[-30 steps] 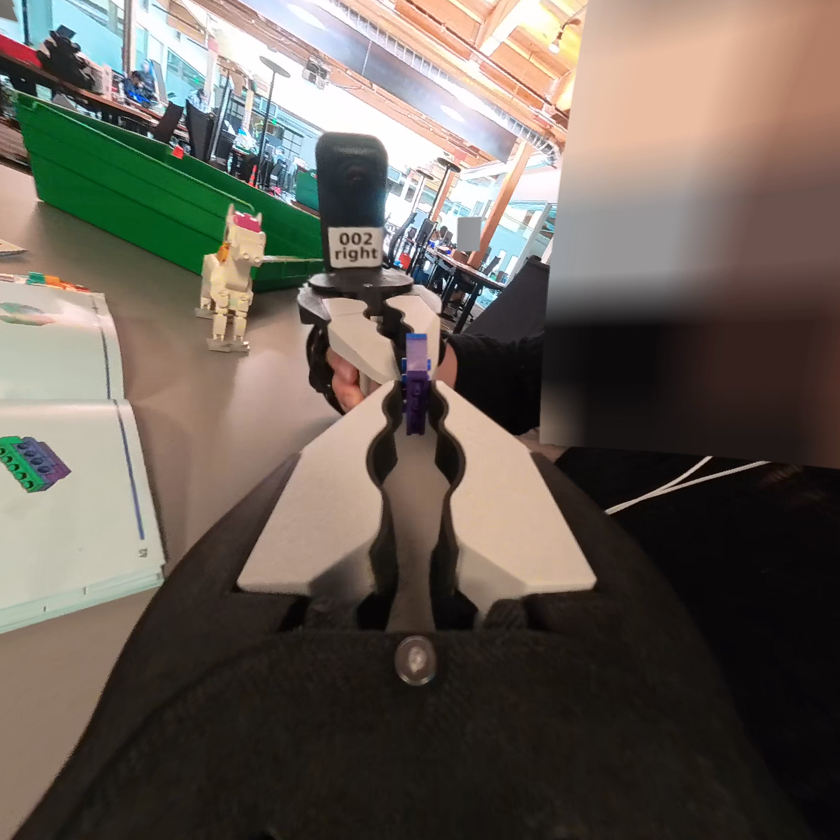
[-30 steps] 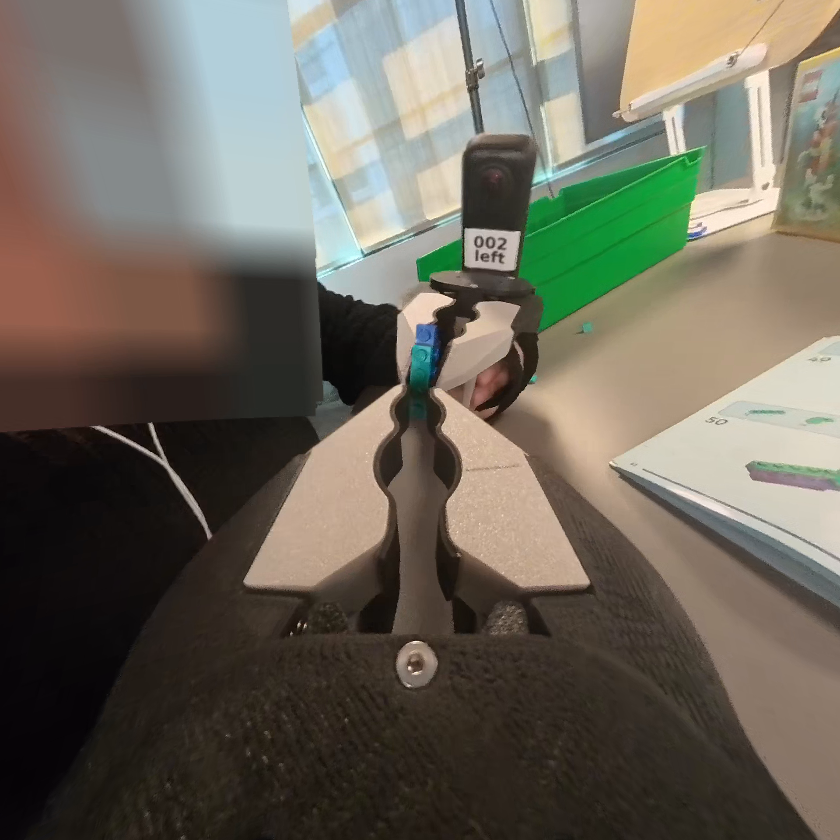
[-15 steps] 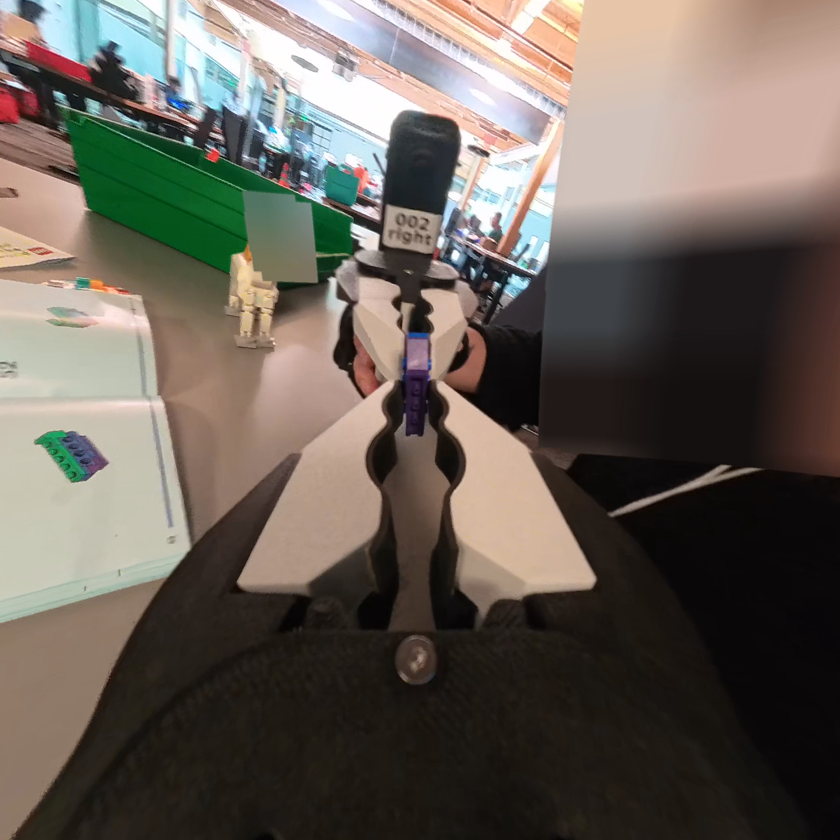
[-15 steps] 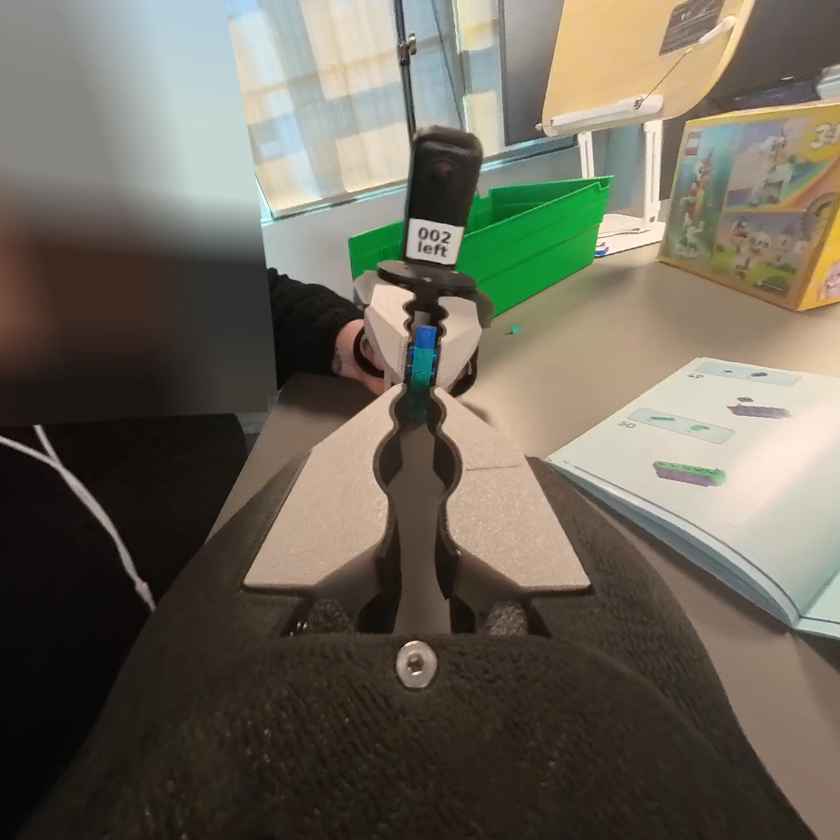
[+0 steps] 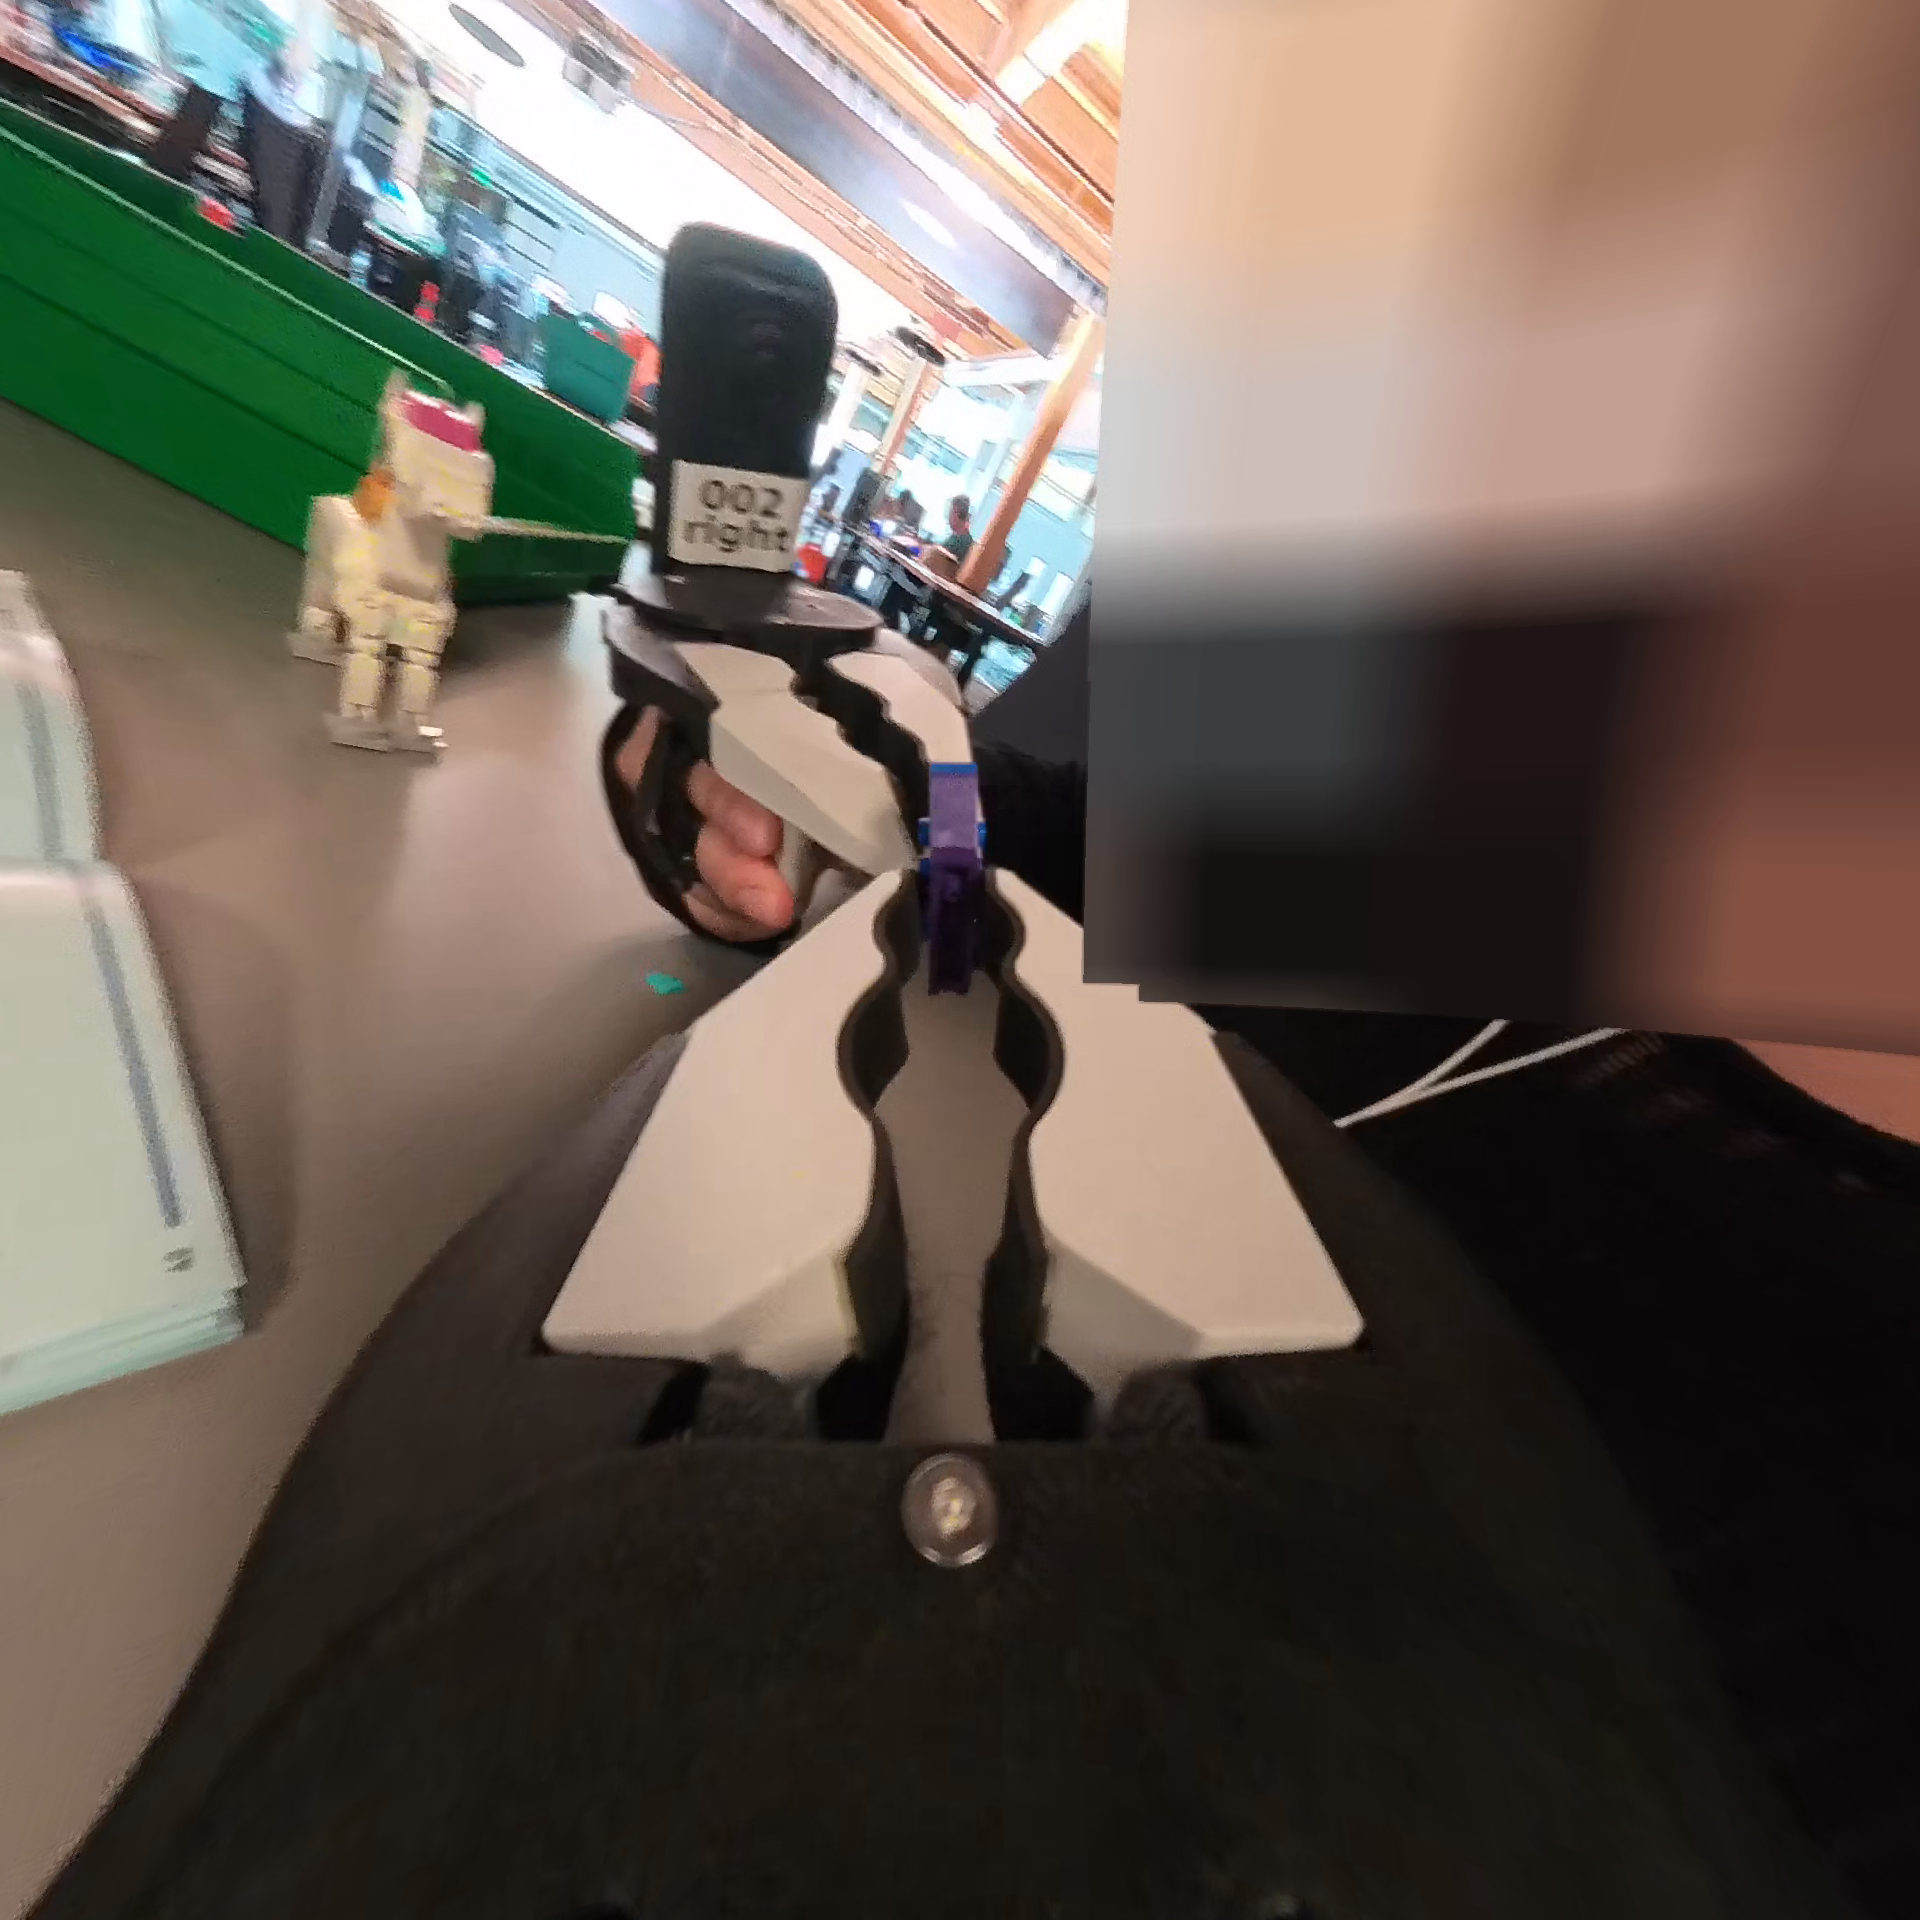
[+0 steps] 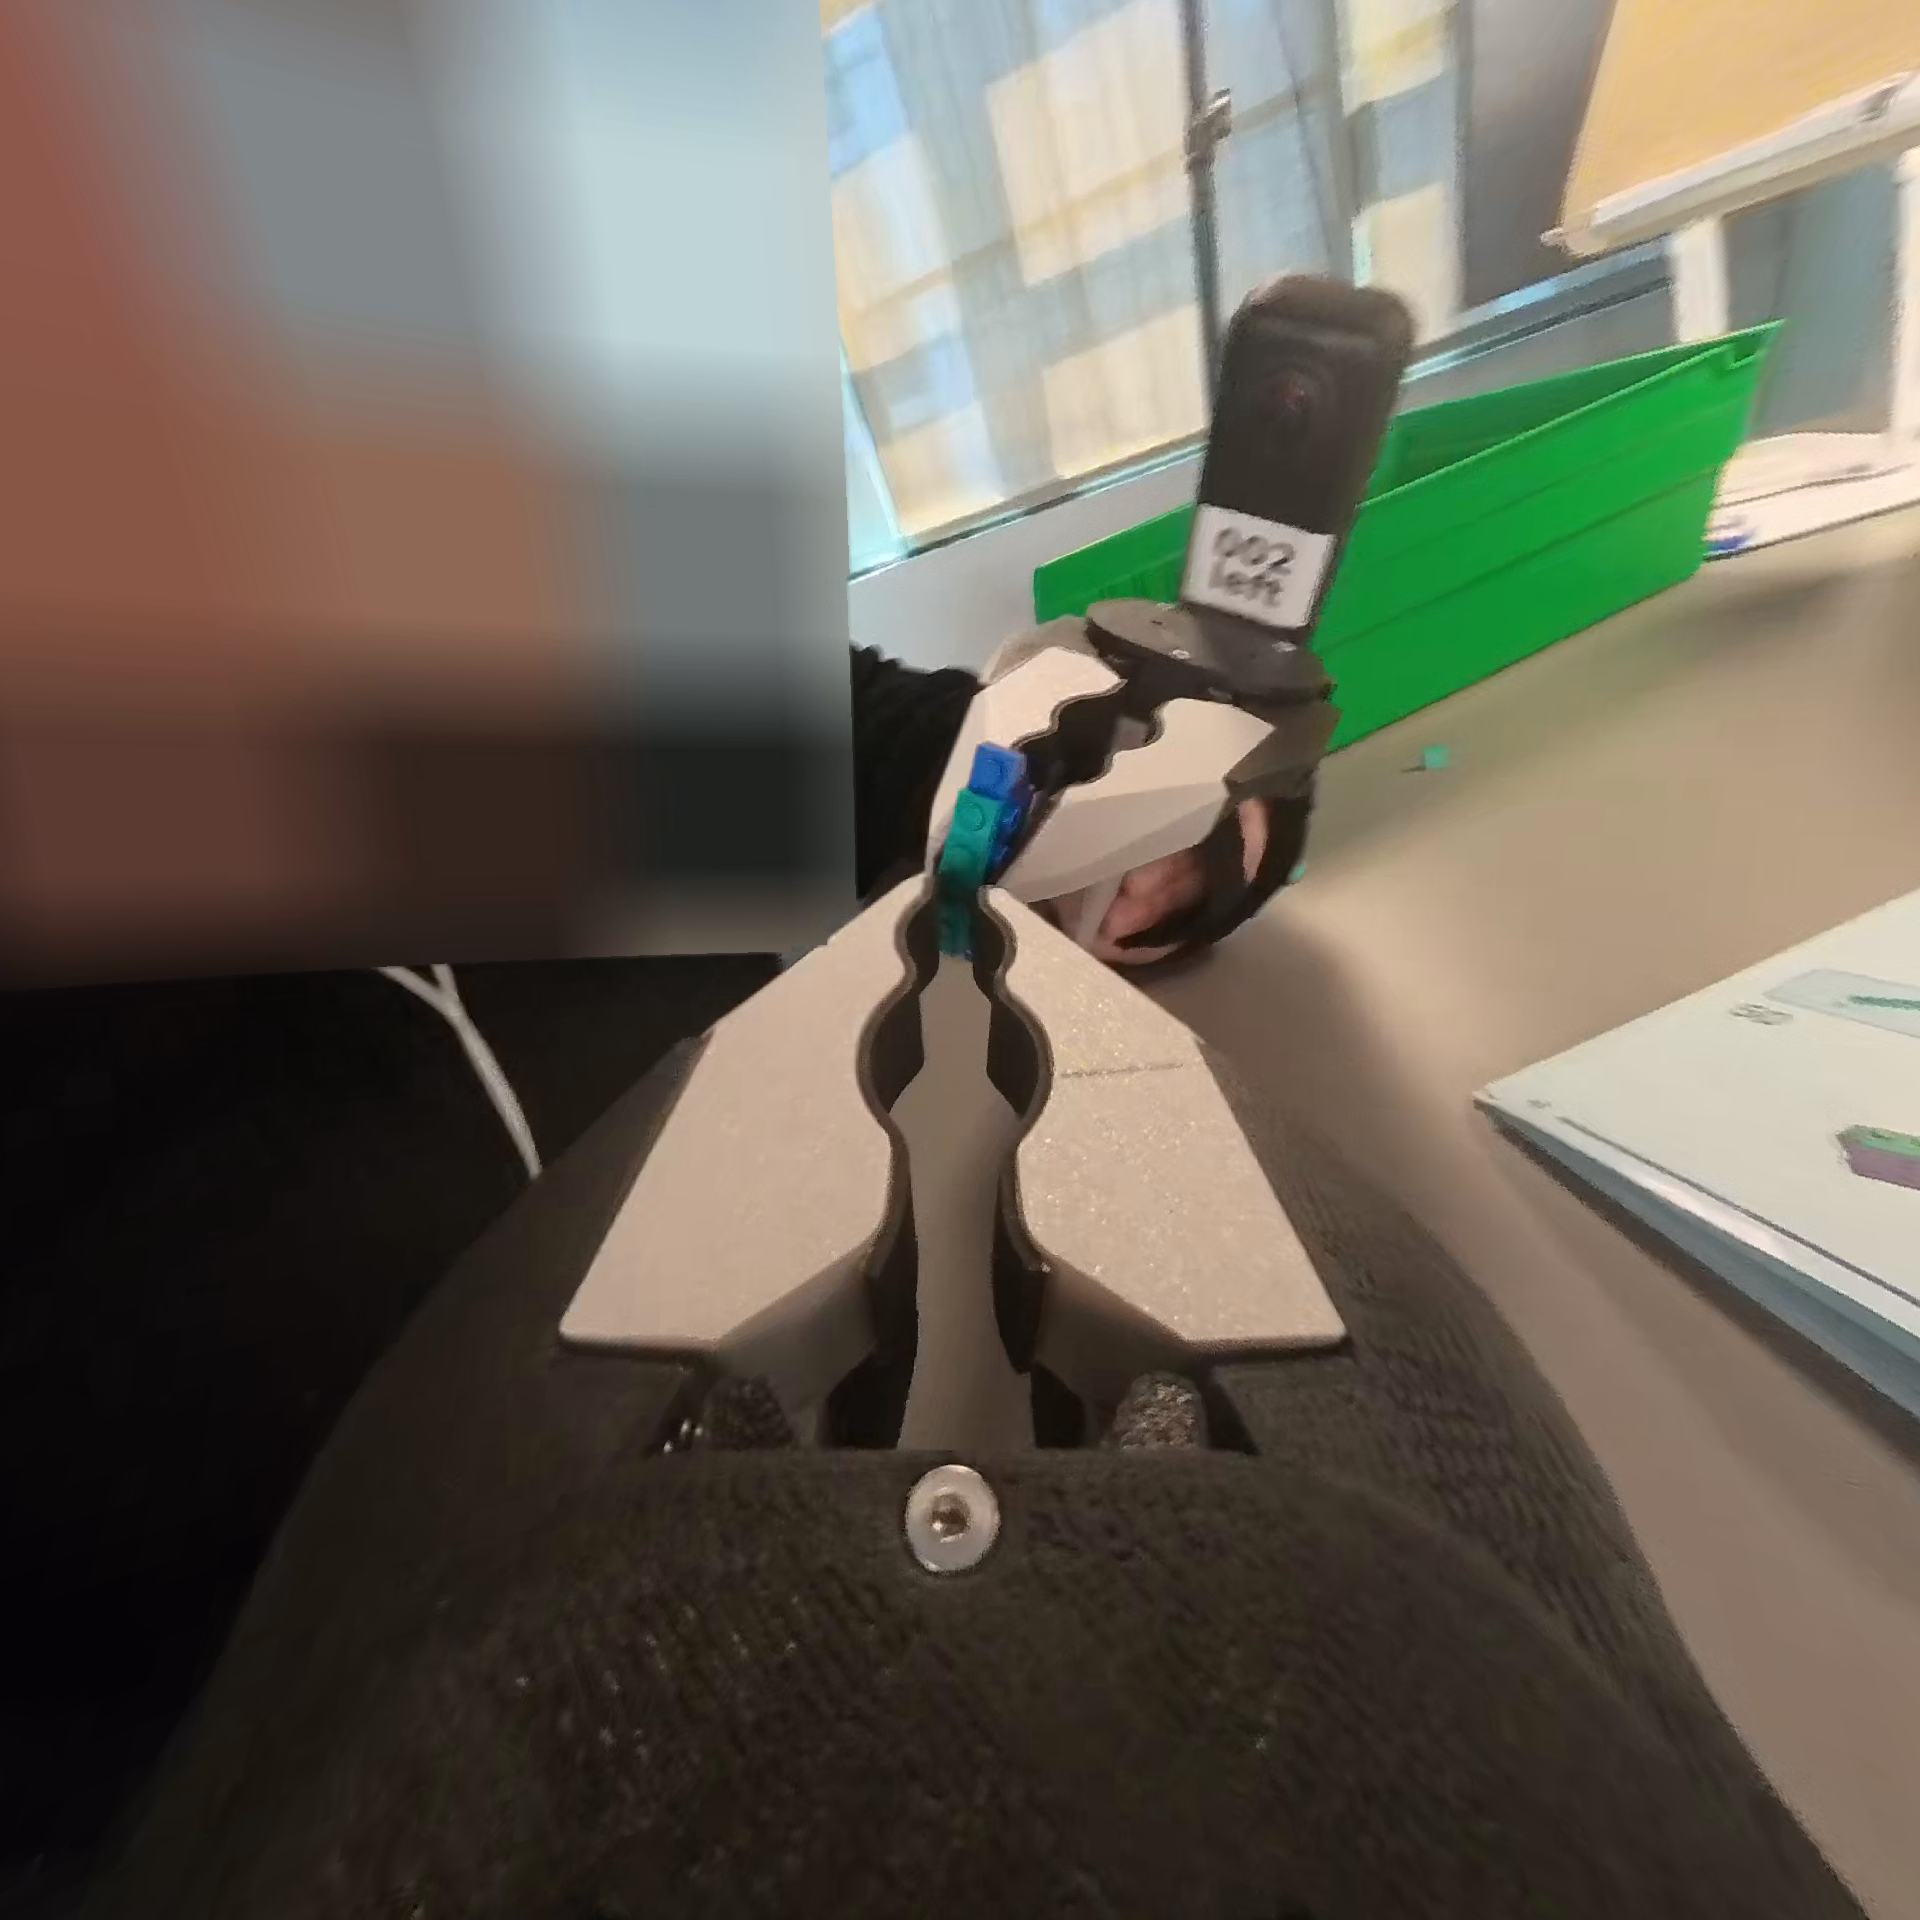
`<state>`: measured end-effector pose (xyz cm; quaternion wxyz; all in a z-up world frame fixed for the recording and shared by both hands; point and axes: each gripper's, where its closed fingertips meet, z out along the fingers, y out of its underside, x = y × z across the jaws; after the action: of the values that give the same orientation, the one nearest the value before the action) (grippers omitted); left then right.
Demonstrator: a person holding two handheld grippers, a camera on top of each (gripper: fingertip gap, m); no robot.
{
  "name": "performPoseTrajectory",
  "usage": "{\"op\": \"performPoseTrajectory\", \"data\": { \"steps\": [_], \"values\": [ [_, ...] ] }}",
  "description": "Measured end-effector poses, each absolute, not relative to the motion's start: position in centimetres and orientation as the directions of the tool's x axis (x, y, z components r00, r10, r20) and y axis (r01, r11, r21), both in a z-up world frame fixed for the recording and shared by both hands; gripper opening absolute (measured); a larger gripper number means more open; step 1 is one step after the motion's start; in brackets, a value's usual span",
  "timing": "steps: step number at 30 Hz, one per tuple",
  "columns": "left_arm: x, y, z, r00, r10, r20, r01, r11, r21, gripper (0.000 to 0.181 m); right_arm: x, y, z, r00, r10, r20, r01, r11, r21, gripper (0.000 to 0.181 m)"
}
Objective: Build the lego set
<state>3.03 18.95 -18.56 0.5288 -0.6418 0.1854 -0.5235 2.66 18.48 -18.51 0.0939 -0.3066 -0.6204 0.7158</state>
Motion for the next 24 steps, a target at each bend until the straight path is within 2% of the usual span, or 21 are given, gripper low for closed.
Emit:
{"op": "performPoseTrajectory", "data": {
  "steps": [5,18,24],
  "values": [
    [2.8,19.6,-19.3,0.512,-0.766,0.39,0.229,-0.316,-0.921,0.01,1.6,19.8,-18.3,-0.73,0.599,-0.328,0.226,-0.242,-0.944,0.012],
    [2.1,20.4,-19.6,0.582,-0.718,0.382,0.234,-0.302,-0.924,0.01,0.8,19.9,-18.9,-0.676,0.666,-0.316,0.235,-0.212,-0.949,0.006],
    [1.9,20.4,-19.9,0.618,-0.711,0.335,0.183,-0.285,-0.941,0.01,0.6,19.9,-19.1,-0.655,0.689,-0.31,0.236,-0.203,-0.95,0.007]
  ]
}}
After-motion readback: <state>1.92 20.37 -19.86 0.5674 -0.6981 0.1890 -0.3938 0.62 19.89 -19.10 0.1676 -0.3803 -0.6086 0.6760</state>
